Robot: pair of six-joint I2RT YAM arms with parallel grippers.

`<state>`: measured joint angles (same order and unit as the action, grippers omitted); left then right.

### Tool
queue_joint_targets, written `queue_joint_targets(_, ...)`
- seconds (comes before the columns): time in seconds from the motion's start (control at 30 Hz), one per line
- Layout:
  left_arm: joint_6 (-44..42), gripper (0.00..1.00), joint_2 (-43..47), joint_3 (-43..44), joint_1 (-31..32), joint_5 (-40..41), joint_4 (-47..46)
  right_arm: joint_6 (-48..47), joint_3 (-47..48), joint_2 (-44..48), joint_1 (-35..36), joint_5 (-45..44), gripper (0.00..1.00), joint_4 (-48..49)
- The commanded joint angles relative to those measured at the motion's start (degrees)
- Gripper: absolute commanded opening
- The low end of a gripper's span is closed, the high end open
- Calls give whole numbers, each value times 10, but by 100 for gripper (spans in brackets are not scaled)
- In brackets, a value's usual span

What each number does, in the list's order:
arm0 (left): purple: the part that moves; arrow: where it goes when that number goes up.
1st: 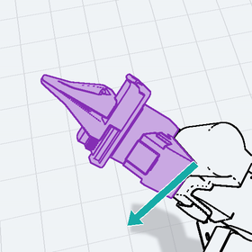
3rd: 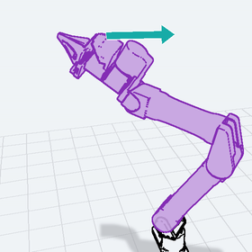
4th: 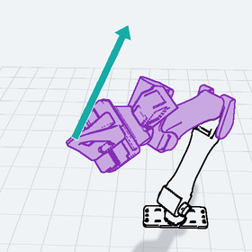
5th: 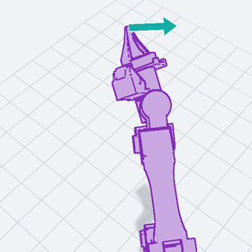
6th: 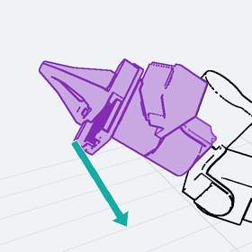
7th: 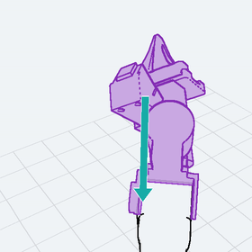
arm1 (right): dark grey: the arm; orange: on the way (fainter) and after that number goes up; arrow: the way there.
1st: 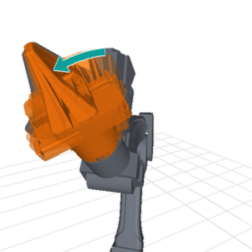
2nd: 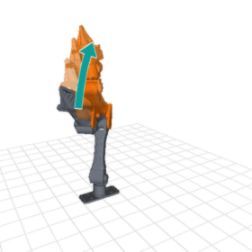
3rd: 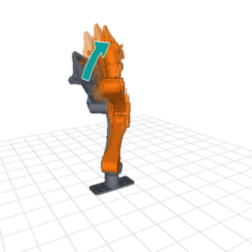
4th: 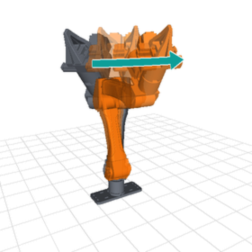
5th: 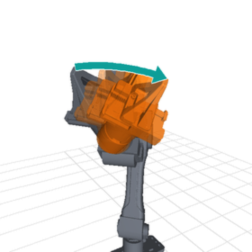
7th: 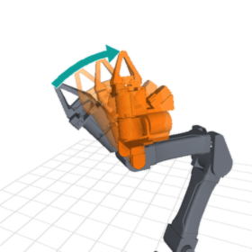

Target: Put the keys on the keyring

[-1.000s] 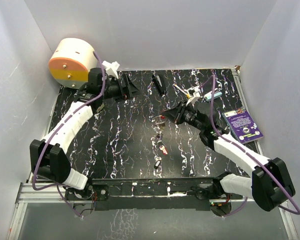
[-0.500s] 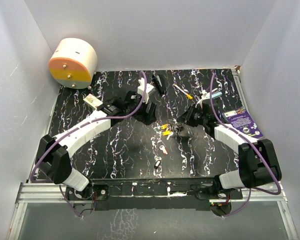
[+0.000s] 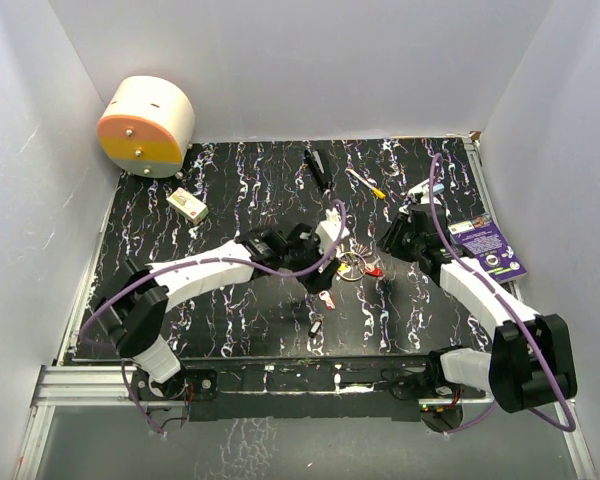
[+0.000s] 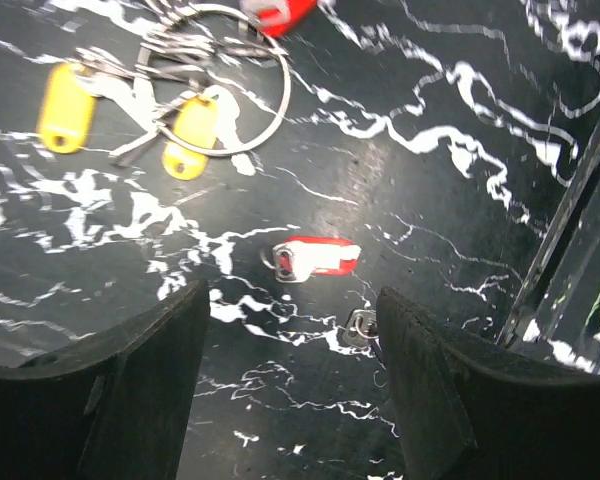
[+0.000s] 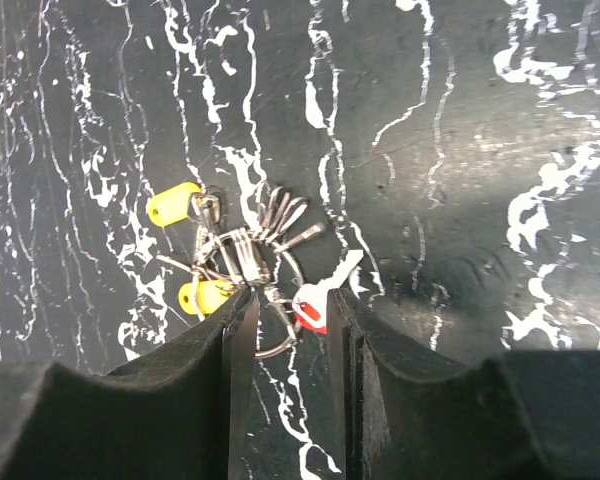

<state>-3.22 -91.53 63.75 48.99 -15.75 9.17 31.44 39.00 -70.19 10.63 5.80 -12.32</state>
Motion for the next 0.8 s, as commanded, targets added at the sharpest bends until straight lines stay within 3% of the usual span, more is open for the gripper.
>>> queue_joint_targets(0.0,-53,65,-18,-21,17,-11,-27,-22,30,44,-5,-71,39,-30)
queue_joint_targets(0.23,-88,65,-62,-47,17,-7,-88,-32,28,69,-5,-52,37,-27)
queue_joint_targets(0.4,-66,64,-78,-65,15,11,-124,-32,27,82,-5,-46,33,-26)
queue_joint_targets(0.57,-47,52,-86,-59,15,7,-118,-34,32,85,-5,-44,31,-26)
queue_joint_targets(0.77,-37,47,-94,-53,14,-10,-112,-38,33,82,-5,-43,30,-26)
